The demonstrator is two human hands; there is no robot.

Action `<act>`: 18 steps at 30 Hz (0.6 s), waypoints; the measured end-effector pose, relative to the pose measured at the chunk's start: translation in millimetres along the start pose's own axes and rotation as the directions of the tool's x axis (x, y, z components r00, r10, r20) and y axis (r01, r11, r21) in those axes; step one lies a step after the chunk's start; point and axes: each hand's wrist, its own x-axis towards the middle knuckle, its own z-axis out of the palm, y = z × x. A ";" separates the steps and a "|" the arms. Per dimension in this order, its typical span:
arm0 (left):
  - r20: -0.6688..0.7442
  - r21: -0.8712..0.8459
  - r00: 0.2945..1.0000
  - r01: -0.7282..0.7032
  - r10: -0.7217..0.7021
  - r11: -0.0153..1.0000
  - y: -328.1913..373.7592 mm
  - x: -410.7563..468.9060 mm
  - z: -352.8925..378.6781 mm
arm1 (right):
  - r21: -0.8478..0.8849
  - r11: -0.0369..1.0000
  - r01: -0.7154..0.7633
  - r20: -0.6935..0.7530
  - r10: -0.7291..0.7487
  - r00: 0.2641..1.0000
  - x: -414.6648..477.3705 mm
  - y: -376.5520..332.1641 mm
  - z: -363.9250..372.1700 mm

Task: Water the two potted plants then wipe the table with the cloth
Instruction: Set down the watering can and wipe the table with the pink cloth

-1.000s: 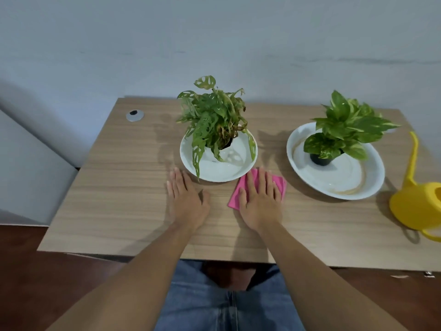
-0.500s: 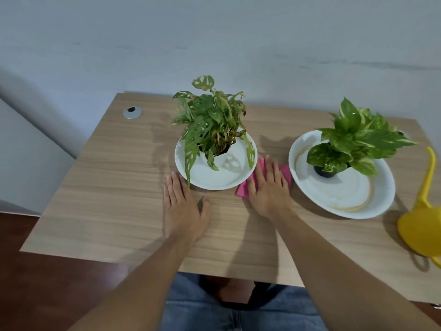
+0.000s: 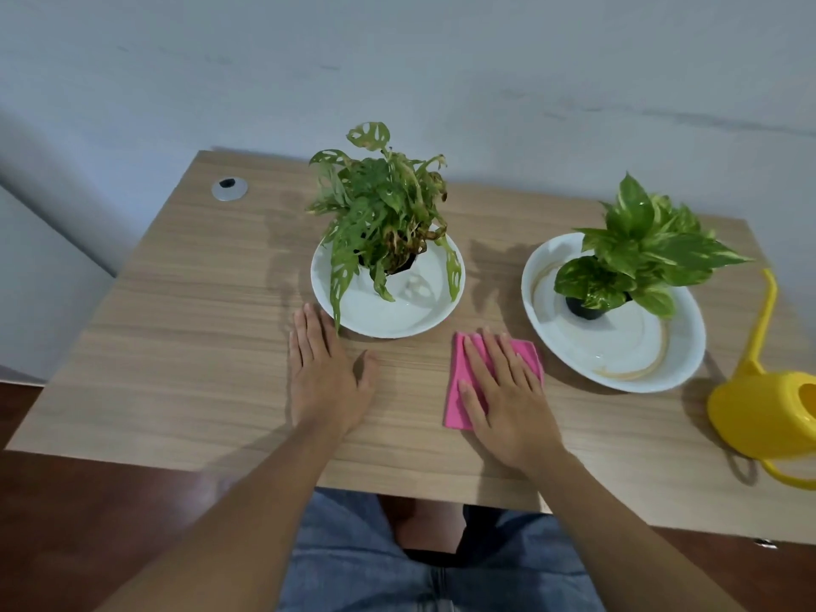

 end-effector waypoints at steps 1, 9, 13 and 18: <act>-0.008 -0.006 1.000 0.000 0.000 1.000 -0.4 -0.8 0.6 | -0.001 1.000 -0.005 0.005 0.005 1.000 4.0 3.8 -0.9; -0.008 0.003 1.000 -0.004 0.004 1.000 -0.7 -2.5 -0.4 | 0.037 0.985 -0.169 0.027 0.168 0.985 67.1 -16.4 -5.6; 0.019 0.020 1.000 0.002 -0.002 1.000 -1.1 -1.8 -3.8 | 0.013 0.989 -0.148 -0.023 0.148 0.989 46.6 -42.5 4.8; 0.025 0.007 1.000 0.006 -0.006 1.000 -0.3 -3.5 -5.3 | 0.044 0.999 -0.013 -0.012 0.013 1.000 4.6 -26.1 7.5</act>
